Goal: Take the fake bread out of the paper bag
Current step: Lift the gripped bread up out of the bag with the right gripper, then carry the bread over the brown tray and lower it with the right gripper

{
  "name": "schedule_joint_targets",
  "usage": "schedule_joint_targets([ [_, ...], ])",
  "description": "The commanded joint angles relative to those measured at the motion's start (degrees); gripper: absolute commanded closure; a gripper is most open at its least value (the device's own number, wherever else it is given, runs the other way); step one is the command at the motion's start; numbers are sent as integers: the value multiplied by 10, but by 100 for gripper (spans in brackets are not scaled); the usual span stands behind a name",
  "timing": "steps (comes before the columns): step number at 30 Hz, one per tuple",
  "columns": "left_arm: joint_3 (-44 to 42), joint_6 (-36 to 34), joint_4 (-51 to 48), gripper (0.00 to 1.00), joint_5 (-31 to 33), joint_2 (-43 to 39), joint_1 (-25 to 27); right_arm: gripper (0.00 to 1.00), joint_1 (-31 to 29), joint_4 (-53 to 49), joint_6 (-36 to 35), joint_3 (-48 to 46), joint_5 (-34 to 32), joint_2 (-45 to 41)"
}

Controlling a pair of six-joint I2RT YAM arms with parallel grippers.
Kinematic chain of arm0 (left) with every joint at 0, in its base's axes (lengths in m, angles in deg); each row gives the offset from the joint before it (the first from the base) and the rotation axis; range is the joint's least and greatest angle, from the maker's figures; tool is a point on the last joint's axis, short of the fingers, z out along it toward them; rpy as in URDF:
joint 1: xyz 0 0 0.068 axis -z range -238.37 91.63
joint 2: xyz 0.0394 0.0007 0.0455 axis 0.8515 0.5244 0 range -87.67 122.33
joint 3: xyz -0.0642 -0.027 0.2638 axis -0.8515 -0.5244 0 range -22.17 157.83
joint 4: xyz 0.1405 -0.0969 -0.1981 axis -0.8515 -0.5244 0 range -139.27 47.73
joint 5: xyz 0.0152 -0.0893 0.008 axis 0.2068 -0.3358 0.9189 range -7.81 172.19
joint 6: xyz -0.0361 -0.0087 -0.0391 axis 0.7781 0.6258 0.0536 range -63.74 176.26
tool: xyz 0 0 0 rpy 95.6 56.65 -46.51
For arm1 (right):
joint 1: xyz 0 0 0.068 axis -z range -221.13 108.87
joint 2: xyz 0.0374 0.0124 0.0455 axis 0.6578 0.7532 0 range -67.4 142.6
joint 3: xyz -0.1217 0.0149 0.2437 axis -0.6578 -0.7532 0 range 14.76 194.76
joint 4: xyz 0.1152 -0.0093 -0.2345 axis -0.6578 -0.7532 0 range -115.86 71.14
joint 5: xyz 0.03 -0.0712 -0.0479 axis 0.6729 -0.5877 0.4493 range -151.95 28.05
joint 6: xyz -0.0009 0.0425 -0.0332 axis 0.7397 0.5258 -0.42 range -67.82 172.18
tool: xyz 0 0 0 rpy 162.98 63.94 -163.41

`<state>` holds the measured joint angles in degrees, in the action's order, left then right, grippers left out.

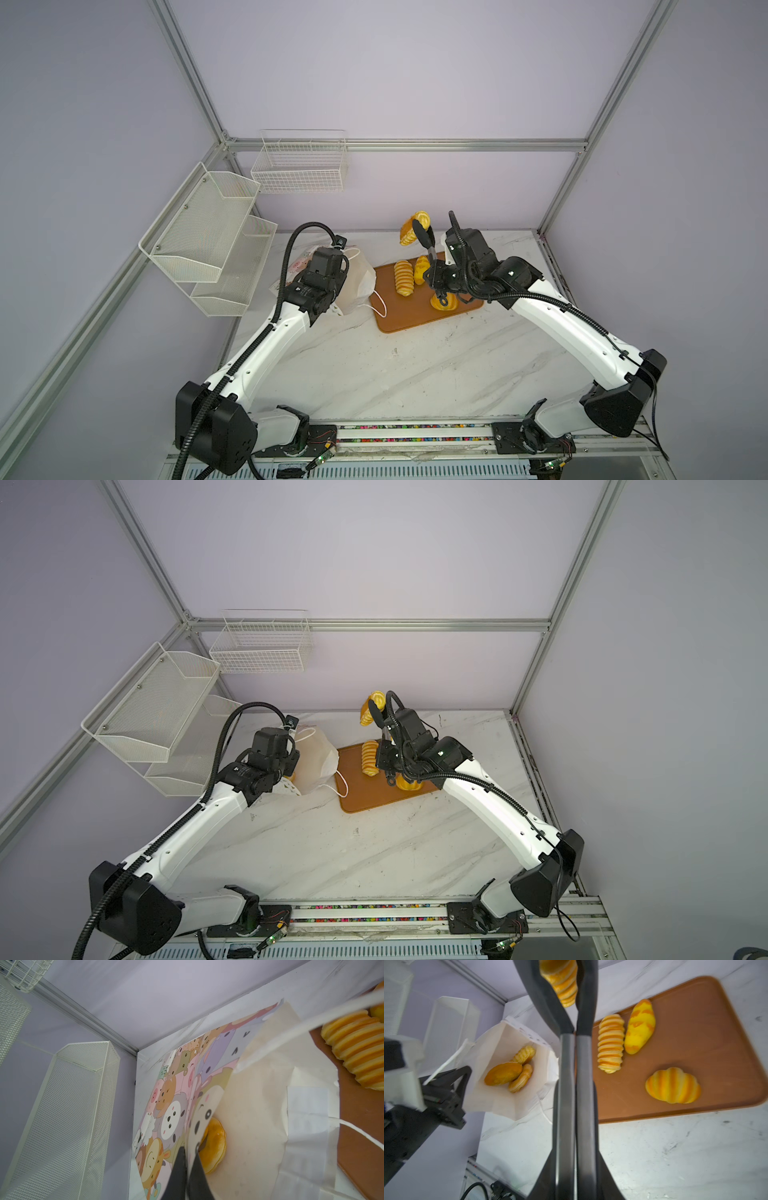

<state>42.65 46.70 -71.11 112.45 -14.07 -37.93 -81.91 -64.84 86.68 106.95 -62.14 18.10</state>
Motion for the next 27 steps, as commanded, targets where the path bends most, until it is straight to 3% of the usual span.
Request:
schedule_joint_targets([
  [1, 49, 17, 5, 100, -5, -15, -7, 100, 16, -85, -46, 39, -71, 35],
  [7, 42, 18, 4, 100, -12, -23, -7, 100, 42, -175, -64, 90, -147, 91],
  [16, 30, 20, 4, 100, -31, -35, -7, 100, 73, -249, -55, 115, -204, 143],
  [27, 21, 21, 9, 100, -58, -35, -7, 100, 78, -311, -24, 77, -219, 171],
])
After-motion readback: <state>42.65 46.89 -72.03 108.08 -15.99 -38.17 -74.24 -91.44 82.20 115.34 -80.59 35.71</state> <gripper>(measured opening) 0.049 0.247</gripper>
